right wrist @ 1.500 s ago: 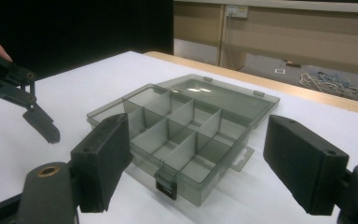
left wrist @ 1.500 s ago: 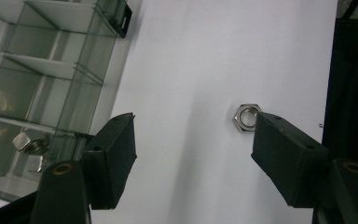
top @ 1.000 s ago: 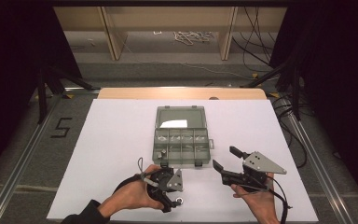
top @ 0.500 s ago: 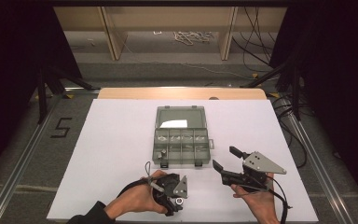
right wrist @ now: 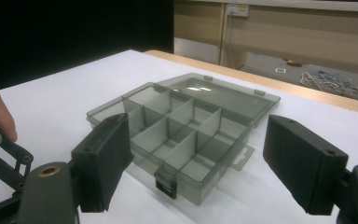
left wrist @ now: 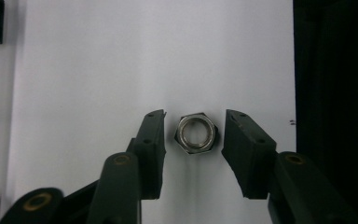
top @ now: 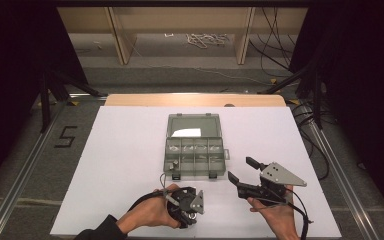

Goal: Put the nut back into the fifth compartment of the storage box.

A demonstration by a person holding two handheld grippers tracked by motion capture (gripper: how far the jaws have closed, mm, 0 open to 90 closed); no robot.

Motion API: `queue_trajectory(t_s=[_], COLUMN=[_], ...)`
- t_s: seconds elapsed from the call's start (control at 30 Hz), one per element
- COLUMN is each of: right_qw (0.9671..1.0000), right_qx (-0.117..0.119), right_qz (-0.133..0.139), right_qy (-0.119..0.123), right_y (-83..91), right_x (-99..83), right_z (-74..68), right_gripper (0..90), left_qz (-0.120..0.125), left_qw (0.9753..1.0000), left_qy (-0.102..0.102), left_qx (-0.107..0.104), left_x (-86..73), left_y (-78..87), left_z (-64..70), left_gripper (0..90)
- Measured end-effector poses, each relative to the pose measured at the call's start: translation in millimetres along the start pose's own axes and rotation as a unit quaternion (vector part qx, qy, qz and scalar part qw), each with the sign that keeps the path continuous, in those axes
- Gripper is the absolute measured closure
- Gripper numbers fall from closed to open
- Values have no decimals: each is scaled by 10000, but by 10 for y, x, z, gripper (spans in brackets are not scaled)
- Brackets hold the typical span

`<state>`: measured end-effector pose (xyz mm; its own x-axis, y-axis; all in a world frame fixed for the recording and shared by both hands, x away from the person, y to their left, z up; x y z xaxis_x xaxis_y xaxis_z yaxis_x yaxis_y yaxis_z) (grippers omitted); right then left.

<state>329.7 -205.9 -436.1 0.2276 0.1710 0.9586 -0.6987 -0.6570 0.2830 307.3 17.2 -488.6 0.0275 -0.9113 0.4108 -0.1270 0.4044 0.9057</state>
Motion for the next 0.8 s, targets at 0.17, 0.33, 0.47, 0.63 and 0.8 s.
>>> queue_trajectory(t_s=[0.17,0.33,0.47,0.63,0.8], right_qw=[10000,10000,10000,10000,10000], right_qx=[2,0,1,2,-25], right_qz=[-6,-20,-13,-15,31], right_qy=[8,12,-60,-62,6], right_y=[3,7,5,5,3], right_x=[2,3,1,2,5], right_z=[-1,-2,-10,-11,1], right_gripper=[239,240,240,240,240], left_qz=[-73,-132,-121,-124,-120], left_qw=[9999,9998,9996,9997,9998], left_qy=[-1,41,52,63,67], left_qx=[-104,-167,-255,-215,-169], left_x=[17,23,11,3,-1], left_y=[-30,-46,-40,-36,17], left_z=[0,-24,-33,-33,-63], left_gripper=[601,642,687,699,699])
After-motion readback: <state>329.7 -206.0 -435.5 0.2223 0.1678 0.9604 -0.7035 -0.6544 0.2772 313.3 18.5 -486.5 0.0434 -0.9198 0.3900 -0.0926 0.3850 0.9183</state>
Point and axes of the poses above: each handheld gripper's, and its own axes: y roughly backward along the jaws, x roughly out of its top, z roughly to its right, the point moved 3 cm from there along -y, roughly forward along the jaws, and after that the axes turned 4 degrees about x, right-handed, at the moved point
